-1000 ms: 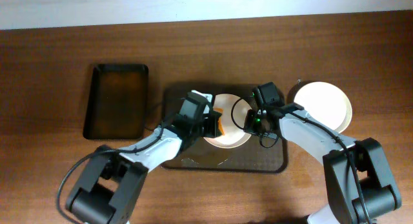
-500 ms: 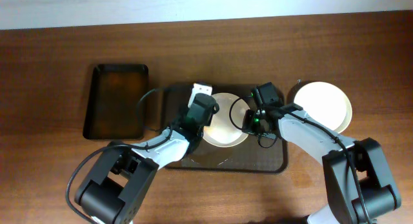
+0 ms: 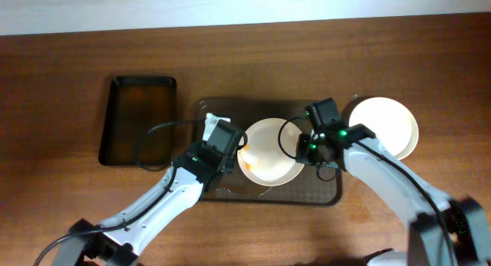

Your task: Clean dirty plates on tray and stack at the side

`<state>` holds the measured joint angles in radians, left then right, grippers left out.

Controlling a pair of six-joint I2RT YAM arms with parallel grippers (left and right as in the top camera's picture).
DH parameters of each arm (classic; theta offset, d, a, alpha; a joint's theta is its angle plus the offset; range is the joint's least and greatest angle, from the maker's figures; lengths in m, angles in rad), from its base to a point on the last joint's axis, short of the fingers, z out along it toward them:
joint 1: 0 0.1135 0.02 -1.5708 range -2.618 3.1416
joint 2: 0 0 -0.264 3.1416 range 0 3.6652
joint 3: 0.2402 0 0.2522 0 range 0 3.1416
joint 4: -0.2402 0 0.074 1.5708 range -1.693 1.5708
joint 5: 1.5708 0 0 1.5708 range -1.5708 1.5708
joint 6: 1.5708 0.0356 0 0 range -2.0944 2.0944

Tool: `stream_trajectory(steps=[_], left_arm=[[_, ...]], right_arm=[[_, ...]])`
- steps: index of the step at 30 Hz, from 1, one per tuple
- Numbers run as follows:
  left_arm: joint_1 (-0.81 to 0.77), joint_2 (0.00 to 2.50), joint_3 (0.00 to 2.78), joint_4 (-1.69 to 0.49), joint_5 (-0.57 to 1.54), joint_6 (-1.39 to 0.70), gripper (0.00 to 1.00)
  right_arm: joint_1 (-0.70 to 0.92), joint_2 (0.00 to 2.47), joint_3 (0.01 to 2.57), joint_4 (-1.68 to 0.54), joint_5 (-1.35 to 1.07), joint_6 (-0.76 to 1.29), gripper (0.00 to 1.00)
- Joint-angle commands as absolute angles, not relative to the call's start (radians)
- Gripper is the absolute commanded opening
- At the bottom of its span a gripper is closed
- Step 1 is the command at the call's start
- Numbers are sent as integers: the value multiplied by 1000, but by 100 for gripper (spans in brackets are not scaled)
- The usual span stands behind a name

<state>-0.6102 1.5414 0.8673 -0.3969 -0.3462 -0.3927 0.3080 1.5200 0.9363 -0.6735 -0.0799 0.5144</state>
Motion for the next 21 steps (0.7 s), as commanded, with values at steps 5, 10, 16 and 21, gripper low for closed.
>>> stream_trajectory(steps=[5, 10, 16, 21], left_arm=[[-607, 1560, 788, -368, -301, -700, 0], [-608, 1572, 786, -376, -291, -718, 0], [-608, 1650, 786, -323, -291, -718, 0], [-608, 1655, 786, -315, -291, -718, 0]], right_arm=[[431, 1341, 1294, -1095, 510, 392, 4], [542, 1342, 1411, -1159, 900, 369, 4], [599, 1349, 1411, -1165, 1195, 167, 4], [653, 1349, 1411, -1032, 1323, -205, 4]])
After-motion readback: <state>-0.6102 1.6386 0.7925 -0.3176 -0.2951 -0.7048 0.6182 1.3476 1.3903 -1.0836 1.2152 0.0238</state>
